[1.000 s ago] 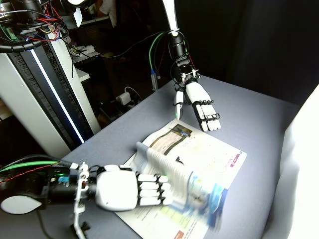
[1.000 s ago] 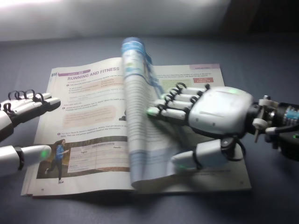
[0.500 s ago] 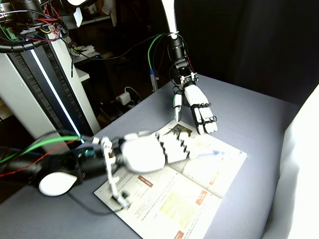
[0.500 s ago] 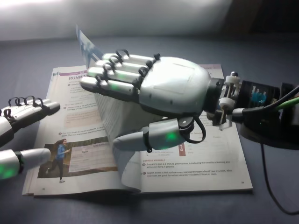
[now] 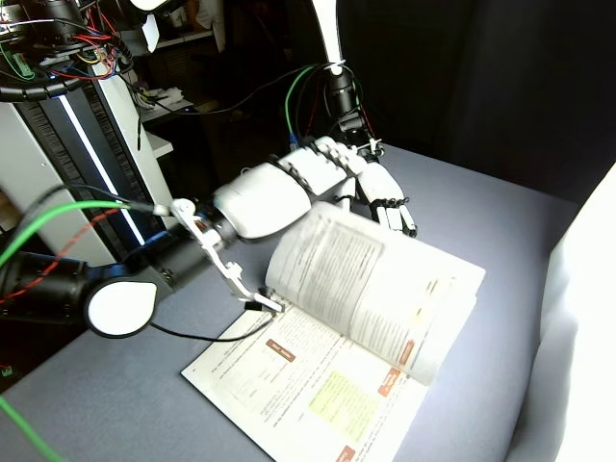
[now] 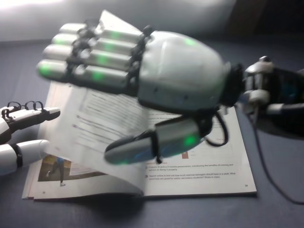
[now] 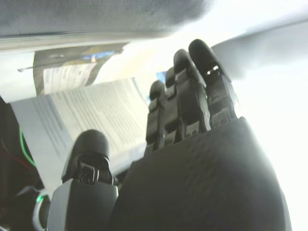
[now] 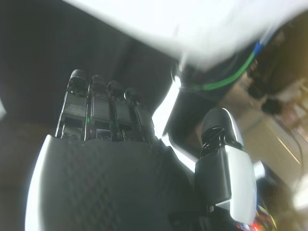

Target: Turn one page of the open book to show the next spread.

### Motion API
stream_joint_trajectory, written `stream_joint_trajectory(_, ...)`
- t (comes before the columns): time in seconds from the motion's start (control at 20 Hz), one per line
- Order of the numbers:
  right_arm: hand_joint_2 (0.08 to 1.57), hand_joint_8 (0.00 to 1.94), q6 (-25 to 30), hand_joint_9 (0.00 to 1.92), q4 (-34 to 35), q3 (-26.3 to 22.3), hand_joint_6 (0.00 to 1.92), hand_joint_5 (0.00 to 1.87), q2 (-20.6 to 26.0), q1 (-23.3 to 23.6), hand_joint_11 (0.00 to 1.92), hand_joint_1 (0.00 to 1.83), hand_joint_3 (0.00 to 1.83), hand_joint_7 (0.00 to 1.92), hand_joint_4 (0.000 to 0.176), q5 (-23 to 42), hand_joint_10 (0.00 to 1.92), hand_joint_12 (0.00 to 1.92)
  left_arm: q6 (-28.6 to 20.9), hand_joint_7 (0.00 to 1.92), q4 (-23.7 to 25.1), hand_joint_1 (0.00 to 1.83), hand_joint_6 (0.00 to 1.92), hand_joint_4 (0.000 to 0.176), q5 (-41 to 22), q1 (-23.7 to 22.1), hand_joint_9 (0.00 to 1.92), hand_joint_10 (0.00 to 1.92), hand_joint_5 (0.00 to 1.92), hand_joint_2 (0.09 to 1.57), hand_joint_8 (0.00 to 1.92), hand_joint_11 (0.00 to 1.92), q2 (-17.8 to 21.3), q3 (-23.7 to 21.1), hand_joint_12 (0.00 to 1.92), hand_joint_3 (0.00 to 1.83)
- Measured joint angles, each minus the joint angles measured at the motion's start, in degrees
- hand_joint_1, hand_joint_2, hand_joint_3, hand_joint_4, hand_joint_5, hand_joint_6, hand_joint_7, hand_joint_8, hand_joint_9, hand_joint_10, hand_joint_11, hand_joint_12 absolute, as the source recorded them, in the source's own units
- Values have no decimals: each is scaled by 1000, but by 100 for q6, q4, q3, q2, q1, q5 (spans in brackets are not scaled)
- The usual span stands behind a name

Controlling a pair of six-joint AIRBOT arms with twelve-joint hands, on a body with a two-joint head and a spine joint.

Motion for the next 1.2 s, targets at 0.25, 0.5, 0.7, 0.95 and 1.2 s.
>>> stream_joint_trajectory(0.25, 1127, 0, -111, 0, 216, -306, 0, 0, 496, -55, 0, 25, 0, 0, 0, 46, 0, 0, 251, 1, -317, 402, 24, 29, -402, 348, 1, 0, 82, 1287, 0, 0, 363, -339, 7, 0)
stream_joint_trajectory(0.5, 1128, 0, -739, 0, 1091, -614, 0, 0, 1344, -566, 0, 110, 0, 0, 0, -2, 0, 0, 459, 0, -752, 386, 10, 0, -826, 542, 0, 0, 68, 1337, 0, 0, 651, -507, 0, 5)
stream_joint_trajectory(0.7, 1100, 0, -1246, 0, 2037, -778, 0, 0, 1974, -1193, 4, 13, 0, 0, 0, -195, 0, 2, 557, 0, -671, 473, 17, 0, -1145, 542, 0, 0, 106, 1296, 0, 0, 734, -599, 0, 0)
stream_joint_trajectory(0.95, 1189, 0, -1707, 0, 2872, -986, 0, 0, 2203, -1738, 0, 66, 21, 0, 0, -306, 0, 0, 529, 0, -310, 289, 0, 12, -1266, 120, 0, 0, 5, 1302, 0, 0, 726, -507, 0, 0)
stream_joint_trajectory(1.2, 1204, 0, -2035, 0, 3578, -1180, 0, 0, 2516, -2138, 0, 86, 11, 0, 0, -83, 0, 0, 516, 0, -57, 254, 0, 3, -1209, -245, 0, 0, 0, 1287, 0, 0, 533, -400, 0, 0)
